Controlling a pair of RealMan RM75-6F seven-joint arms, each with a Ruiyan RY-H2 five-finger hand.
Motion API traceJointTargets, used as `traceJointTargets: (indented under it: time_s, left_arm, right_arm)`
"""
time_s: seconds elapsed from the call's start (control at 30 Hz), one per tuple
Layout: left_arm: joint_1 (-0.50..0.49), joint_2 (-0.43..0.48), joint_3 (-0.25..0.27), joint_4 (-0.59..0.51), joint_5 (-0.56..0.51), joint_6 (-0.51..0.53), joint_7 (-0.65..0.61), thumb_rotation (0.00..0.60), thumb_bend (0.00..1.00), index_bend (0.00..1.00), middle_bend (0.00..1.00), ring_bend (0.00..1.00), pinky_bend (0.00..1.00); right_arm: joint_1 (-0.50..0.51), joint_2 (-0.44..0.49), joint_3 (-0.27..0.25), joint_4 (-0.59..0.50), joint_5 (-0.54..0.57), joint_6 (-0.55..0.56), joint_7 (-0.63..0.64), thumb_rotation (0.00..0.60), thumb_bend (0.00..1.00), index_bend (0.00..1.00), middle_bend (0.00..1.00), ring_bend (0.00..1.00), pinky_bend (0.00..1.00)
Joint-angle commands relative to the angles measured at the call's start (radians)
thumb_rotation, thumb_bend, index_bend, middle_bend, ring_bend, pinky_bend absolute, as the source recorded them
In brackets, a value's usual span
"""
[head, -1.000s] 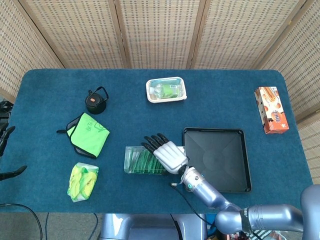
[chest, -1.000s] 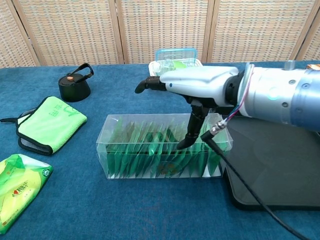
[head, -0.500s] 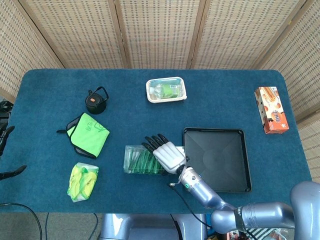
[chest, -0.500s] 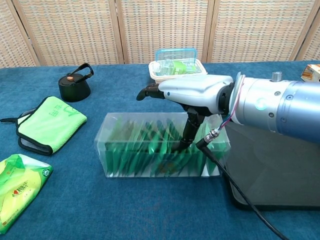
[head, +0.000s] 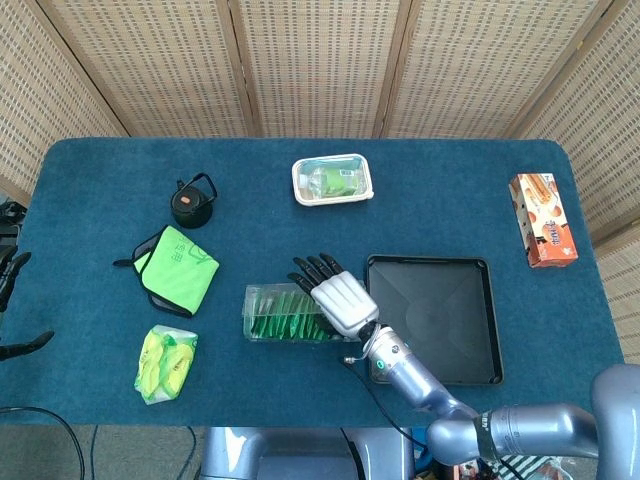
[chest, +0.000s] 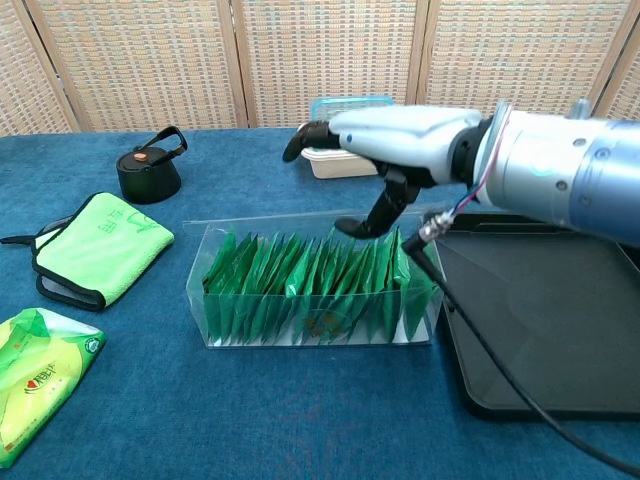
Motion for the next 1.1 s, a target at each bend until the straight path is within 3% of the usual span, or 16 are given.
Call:
traceJointTargets:
  time_s: [0.03, 0.4, 0.63, 0.8, 0.93, 1.1]
  left_arm:
    - [-0.001, 0.000, 0.000, 0.001, -0.002, -0.002, -0.001, 0.600, 0.05, 0.00, 0.00, 0.00, 0.00]
    - [-0.006, 0.003, -0.003, 0.003, -0.013, -0.014, -0.009, 0.600, 0.05, 0.00, 0.00, 0.00, 0.00]
    - [-0.008, 0.013, -0.004, -0.011, 0.007, -0.002, 0.015, 0.600, 0.05, 0.00, 0.00, 0.00, 0.00]
    - [-0.010, -0.017, 0.002, 0.062, -0.006, -0.024, -0.030, 0.600, 0.05, 0.00, 0.00, 0.00, 0.00]
    - [-0.012, -0.014, 0.001, 0.059, -0.010, -0.029, -0.036, 0.600, 0.05, 0.00, 0.00, 0.00, 0.00]
    - [-0.017, -0.008, -0.001, 0.049, -0.023, -0.043, -0.036, 0.600, 0.05, 0.00, 0.00, 0.00, 0.00]
  right_arm:
    - [0.006, 0.017, 0.025, 0.014, 0.014, 0.007, 0.011, 0.600, 0.58, 0.15, 0.00, 0.00, 0.04]
    - [0.044, 0.051, 0.131, 0.126, 0.190, -0.012, 0.060, 0.600, 0.58, 0.15, 0.00, 0.00, 0.04]
    - [0.083, 0.027, 0.136, 0.230, 0.310, -0.033, 0.040, 0.600, 0.58, 0.15, 0.00, 0.00, 0.04]
    - [0.109, 0.001, 0.118, 0.291, 0.359, -0.040, 0.005, 0.600, 0.58, 0.15, 0.00, 0.00, 0.04]
    - [0.108, 0.003, 0.117, 0.283, 0.328, -0.033, 0.028, 0.600, 0.57, 0.15, 0.00, 0.00, 0.04]
    - [0.082, 0.045, 0.109, 0.207, 0.209, -0.042, 0.099, 0.600, 0.42, 0.19, 0.00, 0.00, 0.04]
